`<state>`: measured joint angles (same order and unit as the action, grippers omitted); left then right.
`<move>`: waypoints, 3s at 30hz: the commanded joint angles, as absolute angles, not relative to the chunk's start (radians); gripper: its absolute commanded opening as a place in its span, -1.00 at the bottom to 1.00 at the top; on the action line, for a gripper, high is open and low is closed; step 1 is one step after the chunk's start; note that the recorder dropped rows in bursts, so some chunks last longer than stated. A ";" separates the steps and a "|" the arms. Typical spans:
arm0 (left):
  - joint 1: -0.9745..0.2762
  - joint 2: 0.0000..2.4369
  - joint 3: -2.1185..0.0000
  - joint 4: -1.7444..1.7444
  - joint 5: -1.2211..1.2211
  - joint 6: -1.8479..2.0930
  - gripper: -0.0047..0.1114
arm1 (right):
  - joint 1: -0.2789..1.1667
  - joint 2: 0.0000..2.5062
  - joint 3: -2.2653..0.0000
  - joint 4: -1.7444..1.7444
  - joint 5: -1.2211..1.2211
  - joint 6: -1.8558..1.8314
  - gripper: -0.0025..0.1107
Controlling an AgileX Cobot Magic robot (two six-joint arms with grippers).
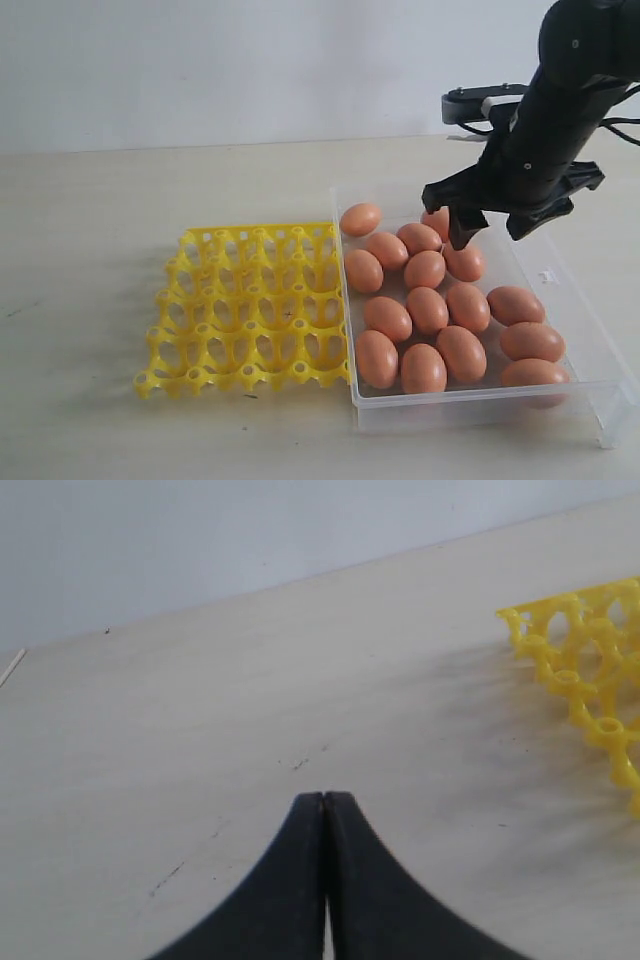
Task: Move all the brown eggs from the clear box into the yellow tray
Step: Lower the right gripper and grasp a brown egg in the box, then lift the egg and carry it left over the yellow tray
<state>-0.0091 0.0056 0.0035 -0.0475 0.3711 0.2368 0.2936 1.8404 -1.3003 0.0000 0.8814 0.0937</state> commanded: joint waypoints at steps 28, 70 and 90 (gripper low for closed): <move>-0.010 0.000 0.000 -0.051 0.364 0.236 -0.92 | 0.295 2.130 -1.503 -0.061 0.874 0.039 -0.14; -0.010 0.000 0.000 -0.051 0.362 0.236 -0.92 | 0.731 2.179 -1.503 -0.393 -0.363 0.497 -0.96; -0.010 0.000 0.000 -0.051 0.362 0.236 -0.92 | 0.713 2.351 -1.503 -0.426 -0.361 0.636 -0.96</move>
<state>-0.0091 0.0056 0.0035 -0.0475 0.3711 0.2368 0.7180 2.3473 -1.5014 -0.4173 -0.3556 0.6263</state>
